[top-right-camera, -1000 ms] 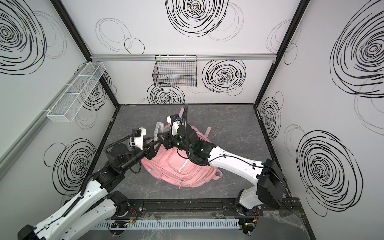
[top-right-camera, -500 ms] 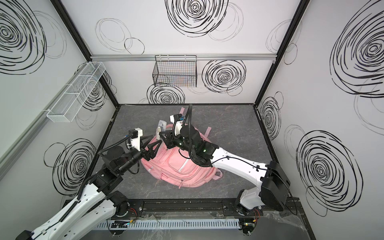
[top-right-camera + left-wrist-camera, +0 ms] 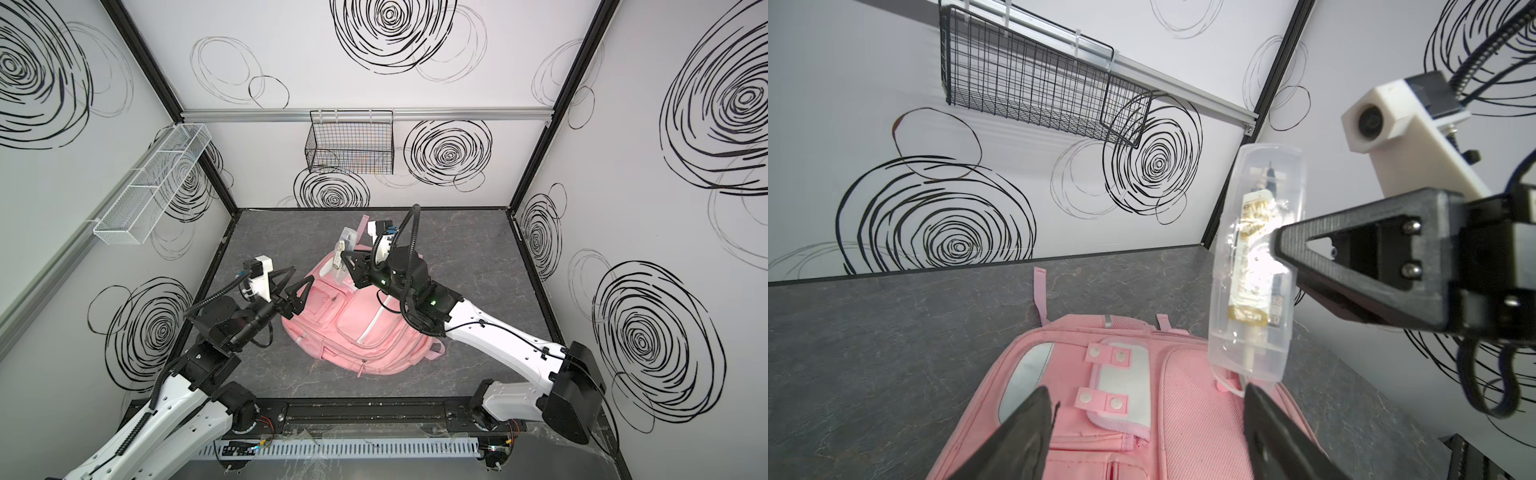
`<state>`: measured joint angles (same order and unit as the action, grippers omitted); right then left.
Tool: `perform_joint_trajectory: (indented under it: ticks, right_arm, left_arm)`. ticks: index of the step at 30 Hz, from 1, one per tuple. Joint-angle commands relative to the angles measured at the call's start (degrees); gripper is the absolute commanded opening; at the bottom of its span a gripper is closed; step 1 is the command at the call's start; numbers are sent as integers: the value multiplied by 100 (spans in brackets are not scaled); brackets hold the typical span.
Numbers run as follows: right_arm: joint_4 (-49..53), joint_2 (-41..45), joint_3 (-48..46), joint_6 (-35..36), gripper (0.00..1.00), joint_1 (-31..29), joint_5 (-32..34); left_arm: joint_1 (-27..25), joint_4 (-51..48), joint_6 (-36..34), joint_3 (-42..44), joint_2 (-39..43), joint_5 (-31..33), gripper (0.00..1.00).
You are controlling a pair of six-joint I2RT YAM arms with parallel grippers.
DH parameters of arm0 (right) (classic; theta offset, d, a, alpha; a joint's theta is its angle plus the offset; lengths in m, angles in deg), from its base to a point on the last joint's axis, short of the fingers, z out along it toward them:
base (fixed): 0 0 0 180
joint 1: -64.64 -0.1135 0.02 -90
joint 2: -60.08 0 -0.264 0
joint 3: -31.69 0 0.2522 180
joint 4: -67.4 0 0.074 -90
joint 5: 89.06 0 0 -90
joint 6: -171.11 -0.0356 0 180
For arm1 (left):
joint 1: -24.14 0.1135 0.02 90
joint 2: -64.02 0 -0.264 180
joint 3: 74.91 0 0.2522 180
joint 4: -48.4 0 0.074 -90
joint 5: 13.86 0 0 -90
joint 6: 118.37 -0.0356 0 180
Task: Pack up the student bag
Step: 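Open the left gripper and carry the pen box away with the right gripper, then pull the bag's zipper edge open with the left gripper while the right holds the box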
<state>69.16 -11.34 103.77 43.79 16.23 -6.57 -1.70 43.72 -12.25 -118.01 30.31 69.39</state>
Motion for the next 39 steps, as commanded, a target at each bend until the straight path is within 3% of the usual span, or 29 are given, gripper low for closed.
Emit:
perform_joint_trajectory:
  ticks: [1, 10, 20, 31, 39]
  right_arm:
    - [109, 403, -137, -3, 23, 212, -29]
    - [330, 1188, -731, -91, 23, 686, -118]
    - [537, 1614, -866, -32, 23, 1077, -225]
    - [1023, 2122, -946, 153, 23, 1476, -359]
    - [1322, 2576, -1098, 423, 23, 1969, -415]
  left_arm:
    - [28, 160, -153, 95, 58, 197, 75]
    - [-362, -40, -249, -63, -287, 435, 73]
    - [-1796, -491, -671, -446, -742, 1225, 72]
    - [-3344, -290, -876, -751, -1590, 2121, 73]
    - [-4145, -164, -883, -1137, -2487, 2696, 70]
